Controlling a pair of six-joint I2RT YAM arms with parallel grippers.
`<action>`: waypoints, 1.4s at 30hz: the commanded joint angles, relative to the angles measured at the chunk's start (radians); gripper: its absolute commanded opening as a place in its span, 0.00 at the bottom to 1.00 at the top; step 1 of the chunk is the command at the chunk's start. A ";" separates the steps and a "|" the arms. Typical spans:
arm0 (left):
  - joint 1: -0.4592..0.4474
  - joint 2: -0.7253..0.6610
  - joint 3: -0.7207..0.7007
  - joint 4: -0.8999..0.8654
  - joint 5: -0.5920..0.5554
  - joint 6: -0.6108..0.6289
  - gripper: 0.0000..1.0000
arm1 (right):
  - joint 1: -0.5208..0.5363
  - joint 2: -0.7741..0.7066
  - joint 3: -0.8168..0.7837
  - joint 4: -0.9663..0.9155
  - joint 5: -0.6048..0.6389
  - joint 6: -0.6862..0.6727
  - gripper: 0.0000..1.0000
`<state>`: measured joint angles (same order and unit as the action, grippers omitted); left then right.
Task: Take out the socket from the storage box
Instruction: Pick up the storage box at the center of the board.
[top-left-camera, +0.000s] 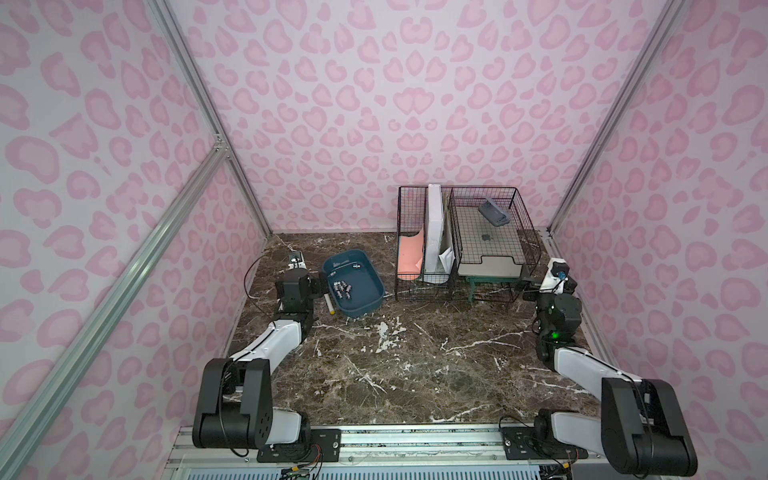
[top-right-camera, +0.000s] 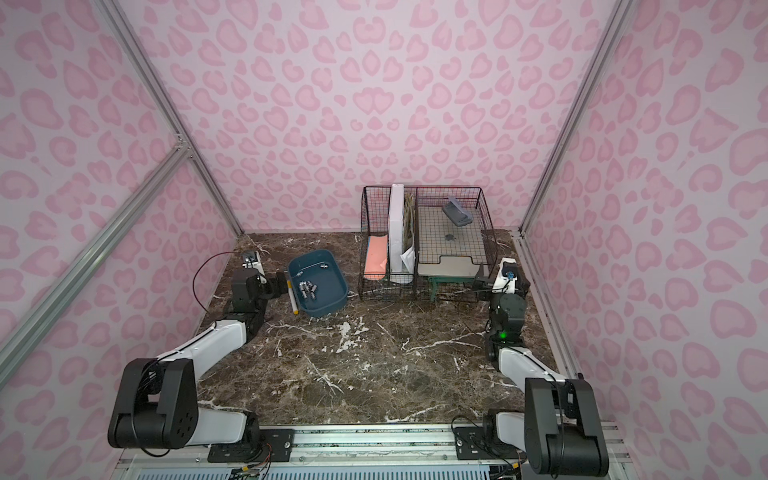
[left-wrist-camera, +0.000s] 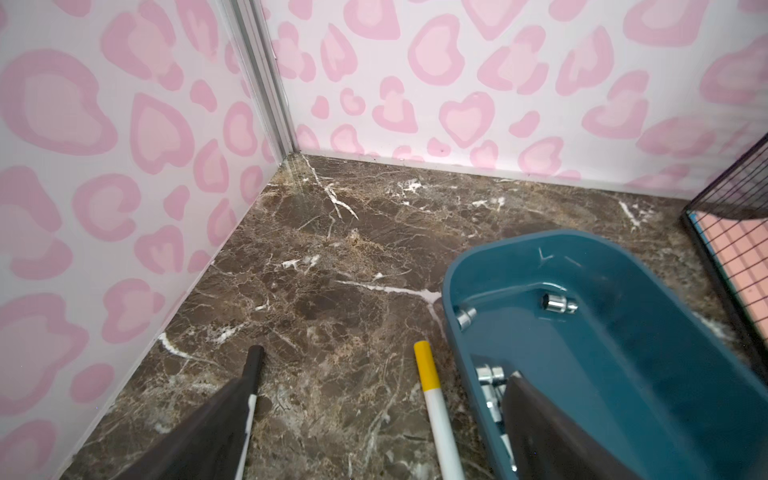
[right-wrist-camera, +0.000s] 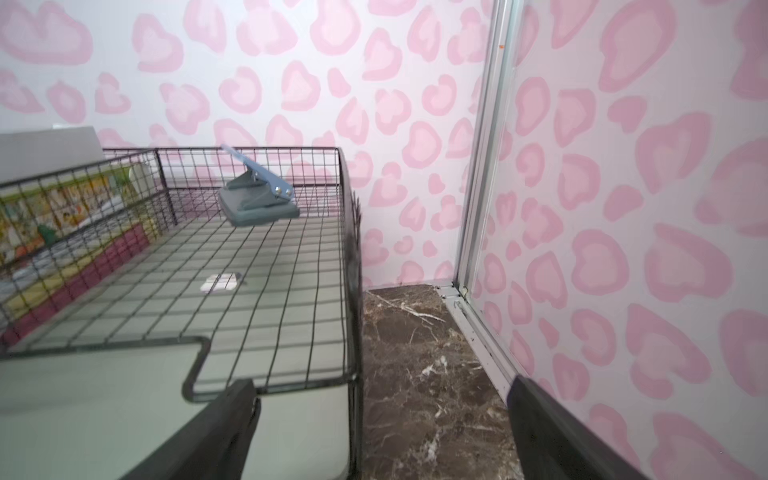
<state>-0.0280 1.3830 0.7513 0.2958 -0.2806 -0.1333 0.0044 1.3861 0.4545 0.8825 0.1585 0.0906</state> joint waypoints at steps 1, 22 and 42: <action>0.001 -0.010 0.128 -0.337 -0.059 -0.152 0.99 | 0.003 -0.057 0.088 -0.313 0.009 0.088 0.98; -0.017 0.330 0.562 -0.940 0.331 -0.403 0.68 | 0.084 -0.245 0.447 -1.127 -0.348 0.328 0.95; -0.104 0.445 0.541 -0.921 0.356 -0.437 0.28 | 0.511 -0.270 0.441 -1.228 -0.272 0.463 0.89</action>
<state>-0.1295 1.8366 1.3018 -0.6212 0.0769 -0.5659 0.4946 1.1038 0.8951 -0.3473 -0.1394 0.5251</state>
